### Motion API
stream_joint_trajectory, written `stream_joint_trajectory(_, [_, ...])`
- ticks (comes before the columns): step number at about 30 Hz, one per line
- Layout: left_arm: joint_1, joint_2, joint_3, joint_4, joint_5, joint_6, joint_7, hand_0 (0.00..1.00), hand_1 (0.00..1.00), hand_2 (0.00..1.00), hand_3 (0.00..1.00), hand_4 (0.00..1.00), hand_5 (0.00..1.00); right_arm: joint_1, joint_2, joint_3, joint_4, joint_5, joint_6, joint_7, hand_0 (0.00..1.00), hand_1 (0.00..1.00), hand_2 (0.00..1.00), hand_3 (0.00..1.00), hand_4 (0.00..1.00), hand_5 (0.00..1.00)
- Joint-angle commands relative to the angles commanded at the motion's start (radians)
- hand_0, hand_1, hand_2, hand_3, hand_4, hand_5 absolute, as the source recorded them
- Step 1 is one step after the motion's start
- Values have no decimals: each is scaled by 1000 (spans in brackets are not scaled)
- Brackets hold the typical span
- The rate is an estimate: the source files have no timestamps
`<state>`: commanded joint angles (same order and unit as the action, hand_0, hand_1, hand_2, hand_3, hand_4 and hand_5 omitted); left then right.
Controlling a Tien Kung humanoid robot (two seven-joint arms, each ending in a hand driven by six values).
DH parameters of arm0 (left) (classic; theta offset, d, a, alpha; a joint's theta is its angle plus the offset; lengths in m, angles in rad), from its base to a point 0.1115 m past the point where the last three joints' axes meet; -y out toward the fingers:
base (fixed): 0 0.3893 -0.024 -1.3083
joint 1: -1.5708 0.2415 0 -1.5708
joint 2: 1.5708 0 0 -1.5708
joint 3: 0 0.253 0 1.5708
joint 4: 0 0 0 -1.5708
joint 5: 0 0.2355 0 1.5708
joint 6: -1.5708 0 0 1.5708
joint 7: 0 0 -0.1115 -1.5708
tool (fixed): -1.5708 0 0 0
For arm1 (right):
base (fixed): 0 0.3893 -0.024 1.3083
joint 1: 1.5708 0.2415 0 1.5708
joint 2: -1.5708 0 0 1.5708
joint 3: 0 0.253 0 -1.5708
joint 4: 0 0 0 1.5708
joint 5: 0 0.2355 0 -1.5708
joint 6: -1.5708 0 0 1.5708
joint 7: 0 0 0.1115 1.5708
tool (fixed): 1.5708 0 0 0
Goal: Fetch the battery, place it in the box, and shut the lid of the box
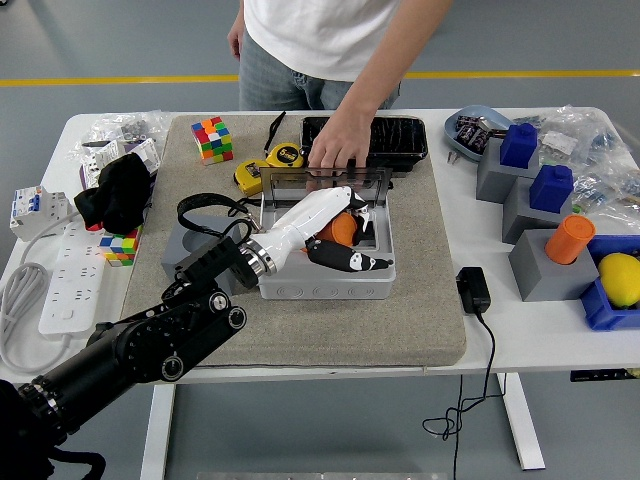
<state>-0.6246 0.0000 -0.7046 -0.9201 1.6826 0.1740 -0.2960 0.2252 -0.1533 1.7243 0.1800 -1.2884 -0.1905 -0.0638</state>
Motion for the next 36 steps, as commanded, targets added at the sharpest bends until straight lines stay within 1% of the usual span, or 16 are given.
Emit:
stream_joint_trajectory(2, [1, 0, -3, 0, 0, -17, 2, 260, 307, 267, 257, 998, 395, -1, 0, -1, 0, 0, 0, -1, 998, 946, 862, 864, 998, 998])
stream_joint_trajectory(3, [2, 0, -5, -1, 1, -23, 2, 713, 698, 644, 571, 998, 510, -1, 1, -1, 0, -1, 0, -1, 998, 945, 862, 864, 998, 998])
stream_joint_trajectory(8, [4, 0, -13, -22, -18, -72, 4, 713, 698, 644, 571, 998, 510, -1, 0, -3, 0, 0, -1, -1, 998, 945, 862, 864, 998, 998])
stream_joint_trajectory(9, [4, 0, -15, -28, -20, -80, 5, 895, 892, 844, 751, 998, 668, -1, -1, -3, 0, 0, -1, -2, 998, 944, 862, 864, 998, 998])
stream_joint_trajectory(14, [4, 0, -20, -47, -28, -79, 0, 895, 892, 844, 751, 998, 668, -3, 0, -4, 0, 0, 0, -2, 998, 944, 862, 864, 998, 998])
stream_joint_trajectory(15, [4, 0, -22, -48, -27, -78, -1, 913, 932, 873, 775, 998, 677, -3, 0, -3, 0, 0, 0, -2, 998, 944, 862, 864, 998, 998])
stream_joint_trajectory(20, [0, 0, -39, -64, -5, -53, -16, 913, 932, 873, 775, 998, 677, -3, 0, -7, 0, 5, 0, 0, 998, 944, 862, 864, 998, 998])
stream_joint_trajectory(21, [-1, 0, -40, -68, -1, -51, -17, 880, 899, 855, 759, 998, 681, -2, 0, -6, 0, 4, 0, 0, 998, 943, 861, 864, 998, 998])
stream_joint_trajectory(26, [-3, 0, -47, -126, 6, -51, -17, 880, 899, 855, 759, 998, 681, 0, -1, -2, 0, 4, 1, -1, 998, 943, 861, 864, 998, 998])
stream_joint_trajectory(27, [-3, 1, -51, -142, 7, -62, -10, 845, 837, 806, 745, 998, 678, 0, -1, -1, 0, 3, 1, -2, 998, 942, 862, 864, 998, 998])
stream_joint_trajectory(28, [-2, 2, -53, -150, 7, -67, -7, 845, 837, 806, 745, 998, 678, 0, -1, 0, 0, 2, 2, -2, 998, 942, 862, 864, 998, 998])
stream_joint_trajectory(30, [2, 7, -75, -194, 13, -122, 28, 845, 837, 806, 745, 998, 678, -1, -1, 1, 0, 3, 2, -1, 998, 942, 862, 864, 998, 998])
stream_joint_trajectory(32, [8, 11, -102, -241, 0, -192, 71, 845, 837, 806, 745, 998, 678, -1, 1, 3, 0, 3, 2, 0, 998, 942, 862, 864, 998, 998])
stream_joint_trajectory(33, [10, 12, -113, -262, -9, -226, 87, 767, 737, 715, 689, 998, 719, -1, 1, 3, 0, 4, 3, 0, 998, 942, 861, 863, 998, 998])
stream_joint_trajectory(34, [12, 14, -126, -280, -16, -254, 96, 767, 737, 715, 689, 998, 719, -1, 1, 2, 0, 5, 2, 1, 998, 942, 861, 863, 998, 998])
stream_joint_trajectory(36, [17, 17, -150, -309, -37, -287, 105, 767, 737, 715, 689, 998, 719, -1, 2, 1, 0, 7, 2, 3, 998, 942, 861, 863, 998, 998])
